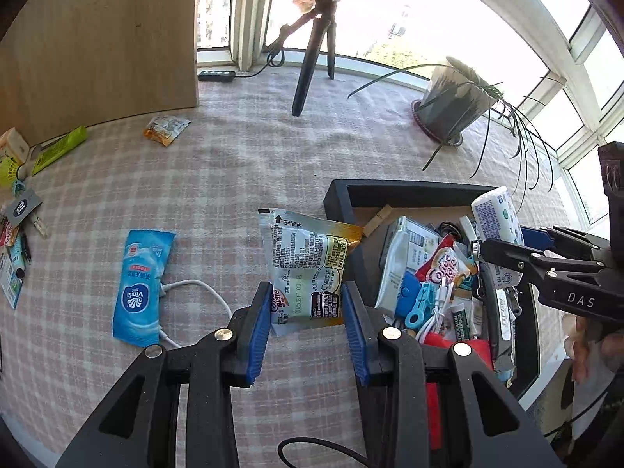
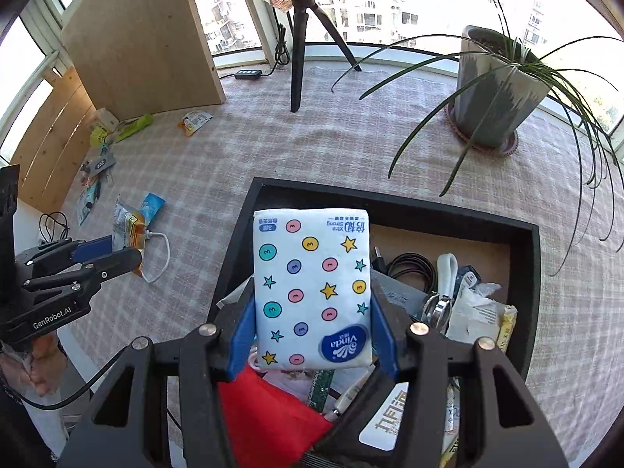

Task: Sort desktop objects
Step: 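Carry the tissue pack and snack bag to the black tray and release both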

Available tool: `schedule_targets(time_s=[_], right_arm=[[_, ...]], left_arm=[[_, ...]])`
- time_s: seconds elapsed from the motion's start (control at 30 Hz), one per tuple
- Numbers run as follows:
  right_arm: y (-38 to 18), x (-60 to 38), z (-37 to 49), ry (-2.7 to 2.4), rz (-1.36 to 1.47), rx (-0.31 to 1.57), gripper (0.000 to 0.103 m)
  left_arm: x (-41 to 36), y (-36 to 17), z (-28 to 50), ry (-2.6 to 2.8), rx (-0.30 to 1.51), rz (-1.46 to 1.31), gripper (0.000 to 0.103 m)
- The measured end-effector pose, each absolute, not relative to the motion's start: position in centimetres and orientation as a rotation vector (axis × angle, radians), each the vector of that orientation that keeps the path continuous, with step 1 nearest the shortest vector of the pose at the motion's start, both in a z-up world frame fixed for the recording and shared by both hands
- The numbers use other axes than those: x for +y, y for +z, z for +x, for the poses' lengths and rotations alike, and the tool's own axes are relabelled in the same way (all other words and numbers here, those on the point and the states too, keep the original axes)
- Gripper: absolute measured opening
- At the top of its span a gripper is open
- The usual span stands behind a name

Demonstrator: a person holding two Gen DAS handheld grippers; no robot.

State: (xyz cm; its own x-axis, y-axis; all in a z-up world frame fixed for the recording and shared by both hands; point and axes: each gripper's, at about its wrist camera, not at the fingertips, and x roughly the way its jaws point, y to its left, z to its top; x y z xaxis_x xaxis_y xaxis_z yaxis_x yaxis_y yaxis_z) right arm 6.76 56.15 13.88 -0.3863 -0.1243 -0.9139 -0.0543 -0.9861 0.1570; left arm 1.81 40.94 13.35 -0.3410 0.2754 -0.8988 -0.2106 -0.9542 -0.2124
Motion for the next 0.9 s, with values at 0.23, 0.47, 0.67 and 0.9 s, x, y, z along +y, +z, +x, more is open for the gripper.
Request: schedule_targets(time_s=[0.23, 0.47, 0.67, 0.9], right_arm=[[13.2, 60.7, 9.4, -2.639, 1.771, -0.342, 0.051], [13.2, 63.0, 11.3, -2.679, 1.796, -0.402, 0.051], [13.2, 63.8, 11.9, -2.698, 1.804, -0.432, 0.051], [13.2, 64.1, 11.8, -2.702, 1.824, -0.452, 0.061]], left_arm=[[48.1, 13.5, 2.0, 2.265, 0.052, -1.557, 0.034], [52.2, 13.9, 2.7, 2.219, 0.134, -1.526, 0.034], [53.9, 14.2, 3.0, 2.196, 0.169, -1.504, 0.034], [54.6, 14.4, 3.1, 2.166, 0.162, -1.502, 0.047]])
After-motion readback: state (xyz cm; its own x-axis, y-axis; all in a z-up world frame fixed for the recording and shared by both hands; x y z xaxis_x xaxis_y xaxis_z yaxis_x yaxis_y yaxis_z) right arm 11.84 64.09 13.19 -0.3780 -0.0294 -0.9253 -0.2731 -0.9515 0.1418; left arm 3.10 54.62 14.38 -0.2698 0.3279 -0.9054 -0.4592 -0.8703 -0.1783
